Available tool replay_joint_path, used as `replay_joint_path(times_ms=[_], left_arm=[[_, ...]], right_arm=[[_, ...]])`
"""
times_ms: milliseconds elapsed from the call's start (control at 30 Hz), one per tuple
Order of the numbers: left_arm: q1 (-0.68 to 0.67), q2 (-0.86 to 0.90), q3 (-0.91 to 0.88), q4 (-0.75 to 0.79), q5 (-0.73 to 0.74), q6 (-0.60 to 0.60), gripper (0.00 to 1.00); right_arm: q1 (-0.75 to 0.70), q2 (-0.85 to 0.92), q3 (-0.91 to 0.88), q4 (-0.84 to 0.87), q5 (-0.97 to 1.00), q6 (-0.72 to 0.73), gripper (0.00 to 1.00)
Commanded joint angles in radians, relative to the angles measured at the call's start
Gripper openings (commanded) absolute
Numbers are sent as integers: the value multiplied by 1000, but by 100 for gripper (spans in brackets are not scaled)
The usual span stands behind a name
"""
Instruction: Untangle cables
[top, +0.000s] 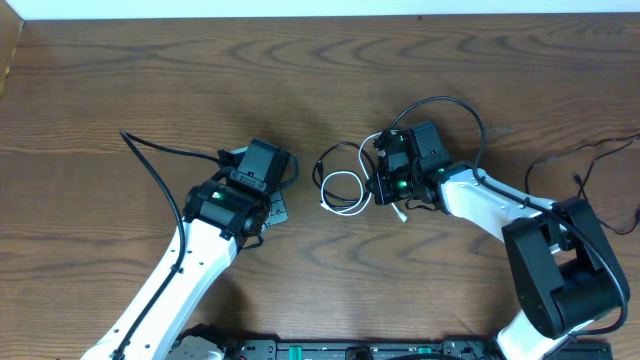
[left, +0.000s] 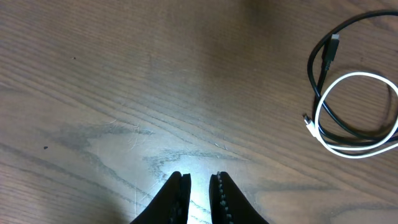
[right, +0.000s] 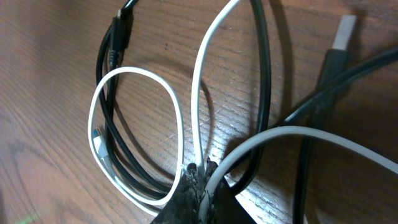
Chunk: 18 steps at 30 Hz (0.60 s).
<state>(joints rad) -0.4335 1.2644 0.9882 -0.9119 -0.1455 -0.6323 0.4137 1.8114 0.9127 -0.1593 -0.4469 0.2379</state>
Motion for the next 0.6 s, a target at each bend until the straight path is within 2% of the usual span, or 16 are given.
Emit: replay_joint_path(times_ms=[0,167,367,567], left_arm=[[3,4,-1,-4,-23,-10,17],[3,4,-1,-4,-23,-9,17],[3,4,-1,-7,-23,-10,17],[3,4,-1,-8,-23,-10,17]], right_arm=[[5,10,1,2,8,1,1],[2,10,2,20,-29,1,1],[-64,-44,4,169,-377,13,1],[-182,-114,4,481,-661,242,1]])
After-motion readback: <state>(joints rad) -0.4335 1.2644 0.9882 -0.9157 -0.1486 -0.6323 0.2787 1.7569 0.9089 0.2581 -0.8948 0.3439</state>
